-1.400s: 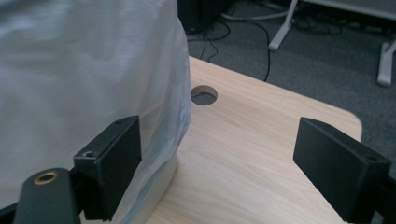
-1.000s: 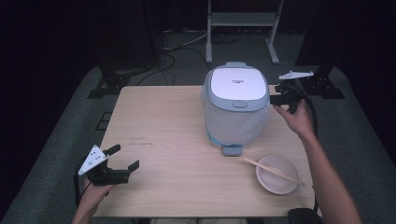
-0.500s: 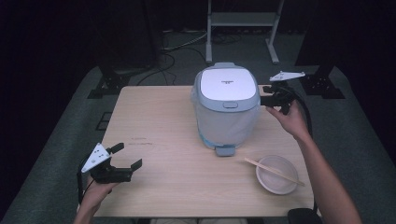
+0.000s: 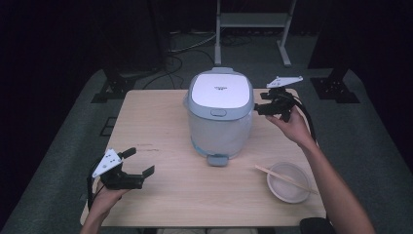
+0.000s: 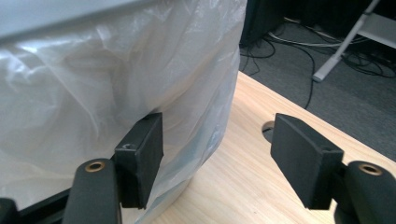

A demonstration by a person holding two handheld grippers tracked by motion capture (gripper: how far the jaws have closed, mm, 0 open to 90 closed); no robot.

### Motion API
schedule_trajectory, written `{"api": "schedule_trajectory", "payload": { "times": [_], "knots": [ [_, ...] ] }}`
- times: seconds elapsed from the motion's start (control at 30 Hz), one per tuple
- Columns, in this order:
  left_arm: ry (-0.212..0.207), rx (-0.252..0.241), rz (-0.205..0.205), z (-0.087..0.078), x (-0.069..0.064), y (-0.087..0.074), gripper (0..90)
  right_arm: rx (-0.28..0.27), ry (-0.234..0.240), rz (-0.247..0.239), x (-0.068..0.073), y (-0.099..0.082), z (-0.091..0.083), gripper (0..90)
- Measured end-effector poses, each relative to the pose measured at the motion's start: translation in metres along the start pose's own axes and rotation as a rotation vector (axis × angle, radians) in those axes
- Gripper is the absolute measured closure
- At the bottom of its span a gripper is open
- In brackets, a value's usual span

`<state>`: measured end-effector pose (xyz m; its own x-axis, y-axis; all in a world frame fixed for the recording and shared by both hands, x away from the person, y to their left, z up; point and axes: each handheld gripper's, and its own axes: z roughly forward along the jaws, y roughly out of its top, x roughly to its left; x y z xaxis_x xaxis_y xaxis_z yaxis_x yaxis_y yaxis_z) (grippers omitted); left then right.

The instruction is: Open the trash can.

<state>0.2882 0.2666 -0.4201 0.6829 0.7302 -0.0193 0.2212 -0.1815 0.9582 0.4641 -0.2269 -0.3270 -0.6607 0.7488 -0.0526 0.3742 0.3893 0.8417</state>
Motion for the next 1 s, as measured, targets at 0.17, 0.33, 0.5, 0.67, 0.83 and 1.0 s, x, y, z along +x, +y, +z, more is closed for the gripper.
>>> {"api": "schedule_trajectory", "payload": {
  "times": [0.17,0.33,0.5,0.67,0.83,1.0],
  "knots": [
    [-0.023,0.011,0.011,0.009,-0.006,0.002,0.9,0.009,0.046,0.023,-0.003,-0.001,0.0,17.3],
    [-0.053,0.024,0.022,0.024,-0.014,0.005,1.1,0.025,0.047,0.042,-0.008,-0.008,-0.012,15.4],
    [-0.086,0.048,0.037,0.041,-0.024,0.008,4.2,0.015,0.057,0.058,-0.011,-0.019,-0.032,15.3],
    [-0.14,0.069,0.048,0.06,-0.037,0.012,11.2,0.013,0.065,0.067,-0.011,-0.03,-0.051,14.9],
    [-0.181,0.096,0.056,0.079,-0.049,0.013,17.6,-0.003,0.084,0.077,-0.013,-0.037,-0.07,14.3],
    [-0.212,0.107,0.056,0.096,-0.06,0.014,26.6,-0.022,0.095,0.072,-0.01,-0.044,-0.089,14.0]
  ]
}}
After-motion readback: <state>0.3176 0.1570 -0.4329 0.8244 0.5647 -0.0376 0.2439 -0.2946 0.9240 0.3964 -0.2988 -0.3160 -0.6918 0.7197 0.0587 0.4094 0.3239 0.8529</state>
